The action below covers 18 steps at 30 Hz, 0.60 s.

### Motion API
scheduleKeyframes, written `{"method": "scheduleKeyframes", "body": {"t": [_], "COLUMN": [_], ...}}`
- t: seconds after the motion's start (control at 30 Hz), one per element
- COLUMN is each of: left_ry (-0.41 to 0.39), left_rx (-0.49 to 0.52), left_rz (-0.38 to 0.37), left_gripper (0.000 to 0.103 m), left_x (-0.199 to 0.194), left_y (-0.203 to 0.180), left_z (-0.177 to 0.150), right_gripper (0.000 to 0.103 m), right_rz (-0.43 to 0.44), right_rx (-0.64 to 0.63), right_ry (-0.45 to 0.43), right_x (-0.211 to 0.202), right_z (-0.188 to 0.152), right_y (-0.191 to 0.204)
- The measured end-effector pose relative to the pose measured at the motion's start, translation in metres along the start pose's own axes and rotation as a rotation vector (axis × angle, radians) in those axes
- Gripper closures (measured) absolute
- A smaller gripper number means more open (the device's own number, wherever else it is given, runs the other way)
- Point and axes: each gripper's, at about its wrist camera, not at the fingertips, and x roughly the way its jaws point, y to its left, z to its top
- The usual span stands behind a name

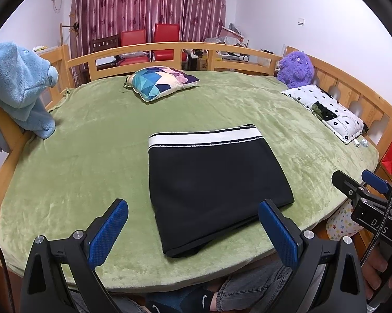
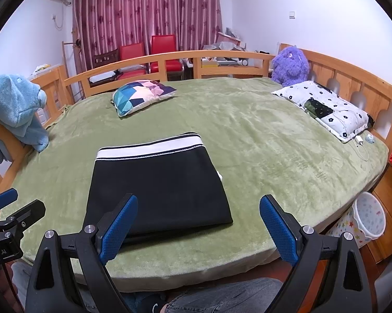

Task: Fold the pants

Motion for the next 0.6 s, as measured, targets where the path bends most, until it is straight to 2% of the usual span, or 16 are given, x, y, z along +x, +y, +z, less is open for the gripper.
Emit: {"method": "scheduleKeyframes", "body": {"t": [0.6], "left_ry": [-0.002], "left_rx": [-0.015], "left_rz": [0.004], "left_gripper": [0.002], "left_x": [-0.0018], "left_y": [0.0053], "left_z": [-0.0003], "right_gripper": [0.01], "right_rz": [0.017], "right_rx": [-0.013], "right_ry": [0.002], "right_x": [0.002], "right_z": [0.0001], "right_y": [-0.0003]}}
